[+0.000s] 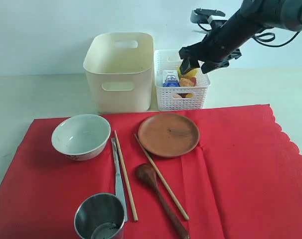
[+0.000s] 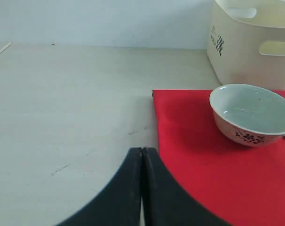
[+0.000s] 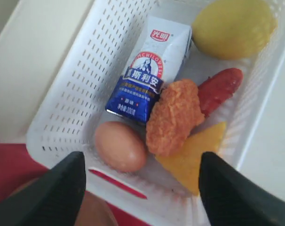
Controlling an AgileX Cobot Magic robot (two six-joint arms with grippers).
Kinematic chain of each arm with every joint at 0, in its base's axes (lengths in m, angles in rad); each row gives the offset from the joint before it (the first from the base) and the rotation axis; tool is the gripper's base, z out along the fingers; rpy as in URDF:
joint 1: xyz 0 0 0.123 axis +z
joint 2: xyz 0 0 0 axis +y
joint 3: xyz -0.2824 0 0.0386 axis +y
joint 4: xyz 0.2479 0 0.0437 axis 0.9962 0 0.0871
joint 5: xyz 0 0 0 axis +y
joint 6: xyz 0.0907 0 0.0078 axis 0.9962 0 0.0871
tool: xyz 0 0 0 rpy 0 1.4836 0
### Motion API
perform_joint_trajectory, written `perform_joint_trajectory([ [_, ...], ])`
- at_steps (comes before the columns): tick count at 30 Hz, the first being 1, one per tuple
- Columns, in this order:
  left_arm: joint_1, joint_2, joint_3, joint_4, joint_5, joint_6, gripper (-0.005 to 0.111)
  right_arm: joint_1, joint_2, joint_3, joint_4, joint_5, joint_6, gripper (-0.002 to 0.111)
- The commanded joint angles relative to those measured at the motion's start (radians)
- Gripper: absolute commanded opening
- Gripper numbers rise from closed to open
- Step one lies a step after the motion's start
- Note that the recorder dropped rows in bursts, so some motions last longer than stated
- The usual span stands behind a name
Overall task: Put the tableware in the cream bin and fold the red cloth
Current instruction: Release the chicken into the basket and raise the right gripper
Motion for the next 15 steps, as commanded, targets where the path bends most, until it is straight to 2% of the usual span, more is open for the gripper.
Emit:
perform_joint_trajectory([
  [1, 0.001, -0.007, 0.0, -0.002, -0.008, 0.002, 0.0, -0.004, -0.069, -0.008, -0.082, 0.107, 0.05, 0.065],
  [15, 0.001, -0.007, 0.0, -0.002, -0.008, 0.002, 0.0, -0.004, -0.22, -0.006, -0.093, 0.335, 0.089, 0.063],
])
